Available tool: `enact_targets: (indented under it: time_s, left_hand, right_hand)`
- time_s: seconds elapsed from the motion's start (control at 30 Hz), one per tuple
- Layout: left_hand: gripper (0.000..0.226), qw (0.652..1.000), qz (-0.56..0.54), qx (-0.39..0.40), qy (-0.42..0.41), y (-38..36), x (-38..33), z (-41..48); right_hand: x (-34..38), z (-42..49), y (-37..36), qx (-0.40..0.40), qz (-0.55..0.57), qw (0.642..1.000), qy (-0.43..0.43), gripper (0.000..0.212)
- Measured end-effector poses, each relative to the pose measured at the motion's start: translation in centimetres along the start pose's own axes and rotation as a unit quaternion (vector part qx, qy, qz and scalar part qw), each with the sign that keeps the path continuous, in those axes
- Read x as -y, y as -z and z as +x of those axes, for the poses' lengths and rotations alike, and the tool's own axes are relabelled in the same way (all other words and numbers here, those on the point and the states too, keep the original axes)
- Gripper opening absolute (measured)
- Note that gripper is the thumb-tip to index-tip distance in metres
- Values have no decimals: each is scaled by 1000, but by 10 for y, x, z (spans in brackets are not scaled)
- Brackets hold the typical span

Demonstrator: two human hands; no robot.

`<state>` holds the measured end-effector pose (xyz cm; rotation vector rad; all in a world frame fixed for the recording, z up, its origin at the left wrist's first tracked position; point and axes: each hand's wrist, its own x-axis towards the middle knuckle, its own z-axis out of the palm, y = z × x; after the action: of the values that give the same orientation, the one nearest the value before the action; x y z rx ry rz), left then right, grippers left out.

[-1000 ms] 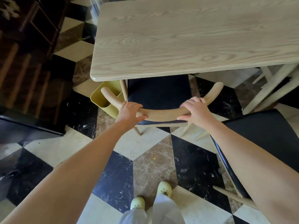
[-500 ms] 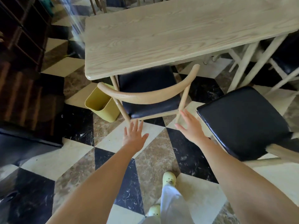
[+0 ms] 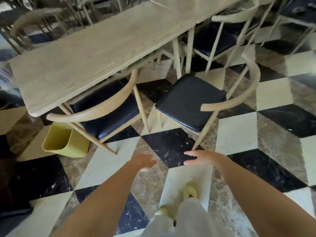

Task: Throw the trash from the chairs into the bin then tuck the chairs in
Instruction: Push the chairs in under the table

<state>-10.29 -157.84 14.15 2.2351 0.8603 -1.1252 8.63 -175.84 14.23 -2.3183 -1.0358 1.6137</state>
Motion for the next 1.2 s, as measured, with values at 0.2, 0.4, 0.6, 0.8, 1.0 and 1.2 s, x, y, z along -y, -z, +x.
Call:
enact_targets:
  time_s: [0.2,0.4,0.6,0.8,1.0,1.2]
  left_hand:
    - [53,990,101,44,-85,13,-97,5]
    - [51,986,111,71,-99,26,-205,32]
    - [60,984,116,92,-98,50,-307,53]
    - [43,985,81,23,-149,107,-372,77]
    - [45,970,-7,-182,-162,163,-400,100]
    - [49,969,-86,-177,-152,175,-398,155]
  right_hand:
    - [-81,-42,31,27,-26,999,-37,97]
    - [-177,-58,81,15,-59,995,-80,98]
    - [-230,-84,155,13,-101,990,-96,72]
    - [-259,-90,234,-25,-85,992,-95,69]
    - [-237,-78,316,-77,-103,992,-18,66]
    - [-209,-22,373,-187,-111,970,107,55]
